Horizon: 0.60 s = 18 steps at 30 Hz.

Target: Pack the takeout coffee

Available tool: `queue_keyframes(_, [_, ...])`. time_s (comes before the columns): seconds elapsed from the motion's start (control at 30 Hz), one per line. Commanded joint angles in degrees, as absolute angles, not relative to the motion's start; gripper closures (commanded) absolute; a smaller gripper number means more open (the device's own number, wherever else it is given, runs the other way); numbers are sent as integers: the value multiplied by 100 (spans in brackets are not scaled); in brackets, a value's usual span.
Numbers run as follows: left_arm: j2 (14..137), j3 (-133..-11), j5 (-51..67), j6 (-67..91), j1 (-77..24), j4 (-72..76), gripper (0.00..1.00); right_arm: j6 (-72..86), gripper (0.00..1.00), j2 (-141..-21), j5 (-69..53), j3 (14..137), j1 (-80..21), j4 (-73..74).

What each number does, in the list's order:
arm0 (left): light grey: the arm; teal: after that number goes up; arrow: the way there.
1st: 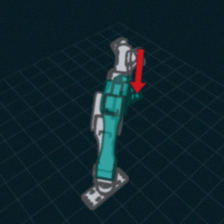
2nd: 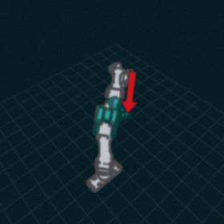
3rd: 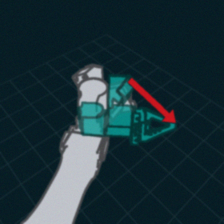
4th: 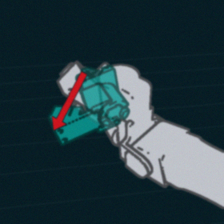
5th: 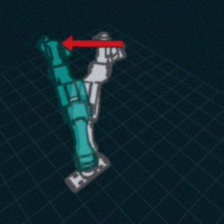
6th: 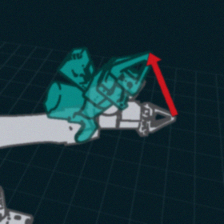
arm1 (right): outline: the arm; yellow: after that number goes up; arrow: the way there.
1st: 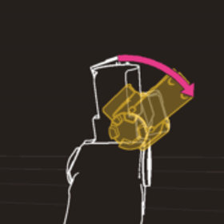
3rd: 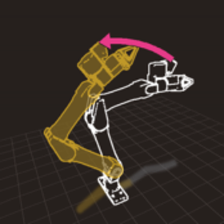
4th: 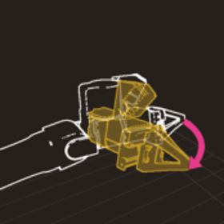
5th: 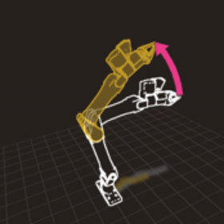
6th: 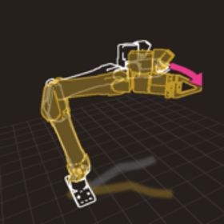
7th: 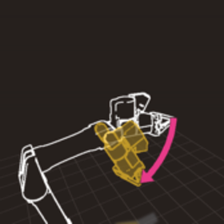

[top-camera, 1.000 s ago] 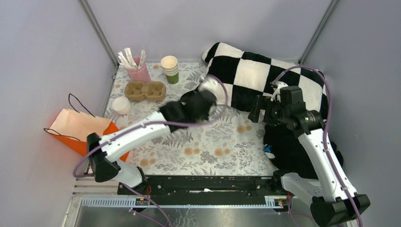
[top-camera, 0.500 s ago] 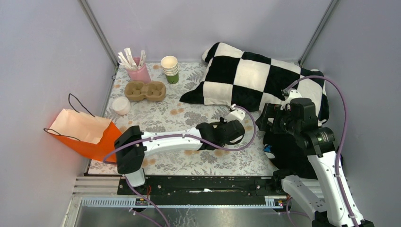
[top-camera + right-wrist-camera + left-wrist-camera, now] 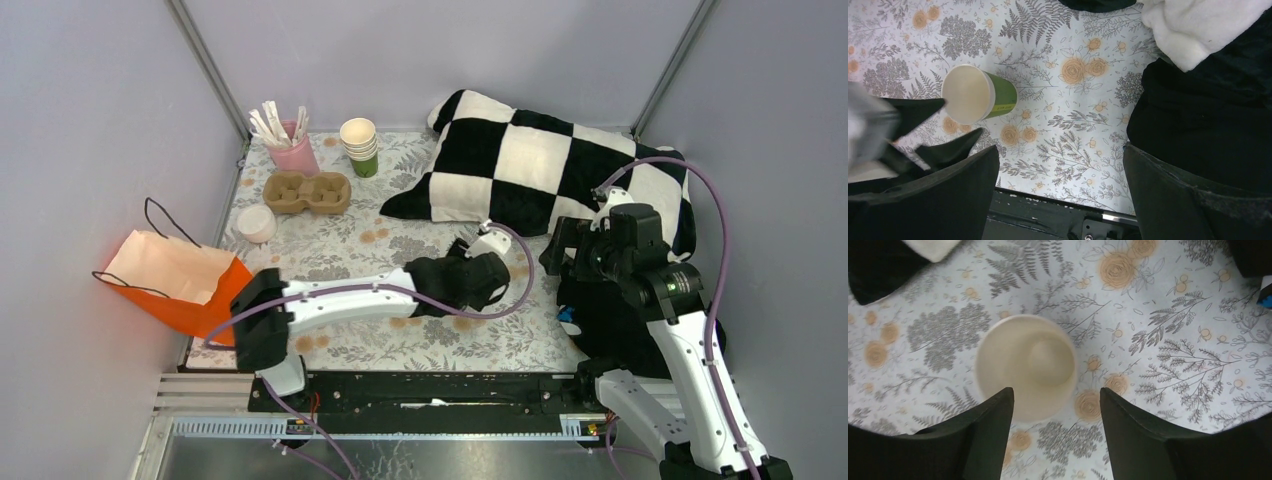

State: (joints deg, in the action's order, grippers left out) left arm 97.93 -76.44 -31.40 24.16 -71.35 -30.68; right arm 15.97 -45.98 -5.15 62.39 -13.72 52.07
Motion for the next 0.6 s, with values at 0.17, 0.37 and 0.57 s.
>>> queue_keyframes(0.17, [7674, -7553, -2945, 3041, -5408, -4415, 19, 1475, 0, -4902, -726, 6328, -1399, 5242])
queue_keyframes(0.37, [7336, -7196, -2432, 2395, -3002, -4259, 15, 1308, 0, -5301, -584, 6382, -1586, 5197])
queue_keyframes(0.57, [8028, -7263, -2241, 2142, -1008, -3858, 12, 1016, 0, -5846, -286, 6619, -2448, 5019])
